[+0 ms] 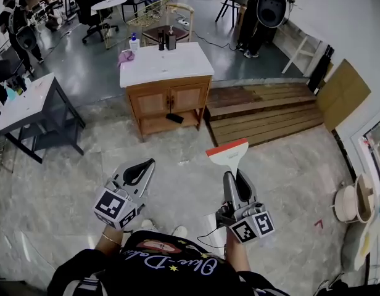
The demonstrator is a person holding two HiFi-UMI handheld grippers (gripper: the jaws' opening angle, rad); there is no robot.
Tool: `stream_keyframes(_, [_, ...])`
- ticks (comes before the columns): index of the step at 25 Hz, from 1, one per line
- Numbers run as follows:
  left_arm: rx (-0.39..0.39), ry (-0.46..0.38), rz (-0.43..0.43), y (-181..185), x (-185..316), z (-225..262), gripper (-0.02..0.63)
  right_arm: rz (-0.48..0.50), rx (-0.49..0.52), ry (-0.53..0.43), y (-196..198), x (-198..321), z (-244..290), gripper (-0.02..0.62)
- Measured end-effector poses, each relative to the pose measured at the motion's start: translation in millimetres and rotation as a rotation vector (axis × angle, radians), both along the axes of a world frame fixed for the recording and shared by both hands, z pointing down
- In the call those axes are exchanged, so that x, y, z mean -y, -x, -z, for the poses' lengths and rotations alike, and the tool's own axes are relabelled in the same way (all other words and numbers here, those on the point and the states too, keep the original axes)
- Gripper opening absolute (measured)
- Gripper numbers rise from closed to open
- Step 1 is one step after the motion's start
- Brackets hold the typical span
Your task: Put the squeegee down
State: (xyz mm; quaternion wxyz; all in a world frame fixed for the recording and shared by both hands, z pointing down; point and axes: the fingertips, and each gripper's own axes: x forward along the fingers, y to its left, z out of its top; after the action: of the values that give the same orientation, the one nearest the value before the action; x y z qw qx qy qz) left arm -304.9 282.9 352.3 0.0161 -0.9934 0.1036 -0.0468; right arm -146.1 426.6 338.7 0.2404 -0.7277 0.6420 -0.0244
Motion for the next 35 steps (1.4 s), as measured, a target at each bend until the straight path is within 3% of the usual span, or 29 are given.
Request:
stream_keyframes(10, [0.009,0.007,0.026,4,5,-3,0.015,0.029,-0.009,0.011,4,9,-2,0.1])
stream_keyframes(24, [-0.041,0.018,-0.076,-55,28,-1,0.015,-0.05,-0.056,0.031,-33,22,10,0.1])
stream_keyframes(35, [-0.022,0.024,-0.053,-72,64,-5,0.015,0.001,-0.047,0.045,-46,67,4,0.1])
